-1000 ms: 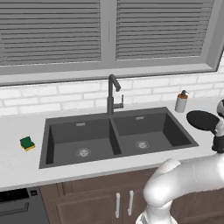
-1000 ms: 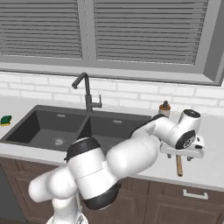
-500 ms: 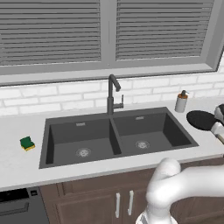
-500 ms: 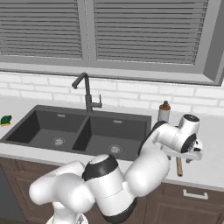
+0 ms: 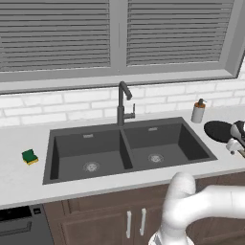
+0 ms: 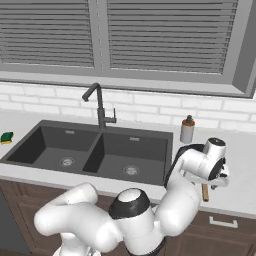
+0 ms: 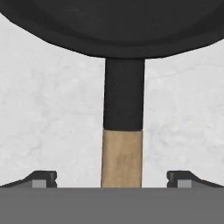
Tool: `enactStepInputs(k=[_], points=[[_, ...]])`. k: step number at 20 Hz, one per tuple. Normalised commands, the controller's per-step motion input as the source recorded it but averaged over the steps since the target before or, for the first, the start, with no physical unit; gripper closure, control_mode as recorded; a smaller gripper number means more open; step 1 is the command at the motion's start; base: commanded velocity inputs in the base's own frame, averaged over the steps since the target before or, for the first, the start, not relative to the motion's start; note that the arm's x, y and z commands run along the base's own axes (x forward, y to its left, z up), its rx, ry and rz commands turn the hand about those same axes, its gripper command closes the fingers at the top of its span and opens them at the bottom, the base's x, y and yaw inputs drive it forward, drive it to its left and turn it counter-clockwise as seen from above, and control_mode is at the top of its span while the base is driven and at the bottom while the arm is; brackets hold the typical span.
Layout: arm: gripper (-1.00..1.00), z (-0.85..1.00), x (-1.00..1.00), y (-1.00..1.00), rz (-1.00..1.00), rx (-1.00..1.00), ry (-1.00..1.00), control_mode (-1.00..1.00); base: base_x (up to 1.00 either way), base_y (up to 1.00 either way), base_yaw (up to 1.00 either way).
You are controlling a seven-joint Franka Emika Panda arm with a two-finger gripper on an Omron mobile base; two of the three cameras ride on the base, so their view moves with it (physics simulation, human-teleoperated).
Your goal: Pick the pan and sponge and place them into the sink. Then turn on the water.
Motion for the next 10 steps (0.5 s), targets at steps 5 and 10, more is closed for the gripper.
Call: enactStepInputs(k=[5, 10], points=[[1.0, -0.49, 0.25, 0.0, 0.03, 0.0, -0.01, -1.0, 0.0, 0.0, 0.0], [1.0, -0.34, 0.11, 0.0, 0.03, 0.0, -0.04, -1.0, 0.0, 0.0, 0.0]])
